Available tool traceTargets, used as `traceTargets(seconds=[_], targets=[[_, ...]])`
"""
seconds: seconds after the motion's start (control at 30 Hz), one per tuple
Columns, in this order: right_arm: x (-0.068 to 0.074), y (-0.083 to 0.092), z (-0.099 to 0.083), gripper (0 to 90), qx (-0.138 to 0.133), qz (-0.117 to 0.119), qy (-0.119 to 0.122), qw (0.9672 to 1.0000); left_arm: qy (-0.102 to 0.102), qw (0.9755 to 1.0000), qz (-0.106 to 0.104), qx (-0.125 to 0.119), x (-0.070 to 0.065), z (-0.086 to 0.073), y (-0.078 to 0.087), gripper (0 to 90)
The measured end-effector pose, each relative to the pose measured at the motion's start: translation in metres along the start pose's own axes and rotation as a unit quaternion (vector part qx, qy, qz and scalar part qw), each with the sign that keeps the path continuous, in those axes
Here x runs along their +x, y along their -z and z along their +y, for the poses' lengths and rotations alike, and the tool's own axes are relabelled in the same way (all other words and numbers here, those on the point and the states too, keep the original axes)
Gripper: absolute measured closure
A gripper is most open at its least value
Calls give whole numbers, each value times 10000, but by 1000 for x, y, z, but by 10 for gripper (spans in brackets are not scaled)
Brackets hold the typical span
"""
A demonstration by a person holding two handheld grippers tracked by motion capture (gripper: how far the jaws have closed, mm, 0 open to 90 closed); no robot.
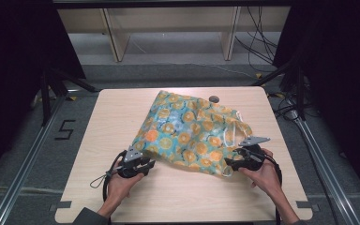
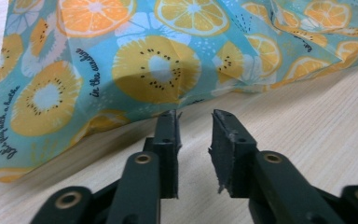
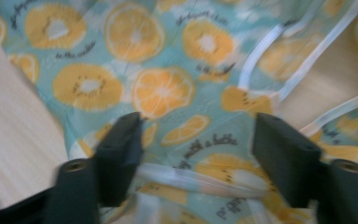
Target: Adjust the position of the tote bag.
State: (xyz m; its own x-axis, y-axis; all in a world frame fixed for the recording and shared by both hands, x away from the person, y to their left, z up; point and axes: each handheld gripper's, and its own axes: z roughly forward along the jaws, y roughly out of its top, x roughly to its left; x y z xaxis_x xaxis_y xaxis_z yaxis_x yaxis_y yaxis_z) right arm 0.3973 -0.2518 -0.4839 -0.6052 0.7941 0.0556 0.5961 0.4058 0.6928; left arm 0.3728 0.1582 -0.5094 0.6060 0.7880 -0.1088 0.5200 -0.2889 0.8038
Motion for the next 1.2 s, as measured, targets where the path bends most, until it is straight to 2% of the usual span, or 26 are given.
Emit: traceTargets(seconds=[0.03,0.07,0.1,0.2,0.23,0.3,0.33,0.4,0.43,0.47,0.5,0.53,0.57,0.6,0.7,0.73,0.8,0.83,0.87,0.93,0.97,1.0,1.1,1.13,1.17,1.2], targets=[[-1,0,0,471,177,138,48,9997,-158,9998,-6,106,2,1,1,735],[0,-3,-2,546,130,114,34,9998,-213,9997,-12,127,3,2,0,745],[1,-3,-3,603,366,134,88,9992,-210,9997,-6,138,4,2,-1,761],[3,-6,-6,796,590,133,205,9980,-101,9998,-45,134,4,3,-7,805],[4,-9,-8,850,447,135,201,9987,-219,9995,-51,218,6,5,-7,822],[3,-8,-8,900,475,213,231,9984,-56,9999,-54,136,6,6,-11,855],[4,-6,-7,900,606,319,201,9974,-39,10000,-69,46,6,7,-13,870],[6,-9,-9,900,527,310,278,9977,-151,9998,-43,132,9,10,-17,886],[6,-8,-8,900,644,360,328,9967,-109,9999,-21,85,10,11,-19,891],[9,-8,-8,900,643,434,236,9967,-154,9998,-36,155,12,13,-19,892],[9,-11,-10,900,531,392,433,9969,-129,9998,-5,130,13,15,-21,893],[12,-12,-10,900,607,338,401,9968,-102,9998,10,153,14,17,-22,893],[15,-12,-11,900,605,467,339,9965,-27,10000,50,66,15,19,-25,893],[18,-12,-10,900,644,494,338,9961,-79,9999,44,146,17,21,-26,894],[28,-14,-10,900,682,499,545,9949,16,9998,95,197,22,25,-33,894],[32,-14,-10,900,709,562,595,9941,-45,9996,132,231,25,27,-35,894],[42,-14,-9,900,768,654,681,9926,44,9996,195,202,30,30,-37,894],[46,-17,-10,900,577,794,924,9909,95,9995,230,192,32,31,-38,894],[51,-17,-9,900,619,898,847,9904,121,9994,243,214,35,32,-38,893],[58,-15,-6,900,673,702,788,9921,246,9992,279,156,38,34,-38,894],[56,-15,-3,888,426,856,1050,9899,185,9992,266,235,41,35,-37,894],[54,-10,1,860,350,862,1035,9903,184,9992,292,199,42,35,-37,894],[40,2,10,795,92,489,720,9962,350,9989,283,125,42,36,-38,893],[32,6,12,762,126,353,622,9974,272,9991,264,184,43,36,-37,893],[24,5,11,723,-38,138,518,9986,207,9992,260,235,44,36,-36,893],[15,6,11,683,62,78,402,9991,234,9991,258,222,44,36,-36,894]])
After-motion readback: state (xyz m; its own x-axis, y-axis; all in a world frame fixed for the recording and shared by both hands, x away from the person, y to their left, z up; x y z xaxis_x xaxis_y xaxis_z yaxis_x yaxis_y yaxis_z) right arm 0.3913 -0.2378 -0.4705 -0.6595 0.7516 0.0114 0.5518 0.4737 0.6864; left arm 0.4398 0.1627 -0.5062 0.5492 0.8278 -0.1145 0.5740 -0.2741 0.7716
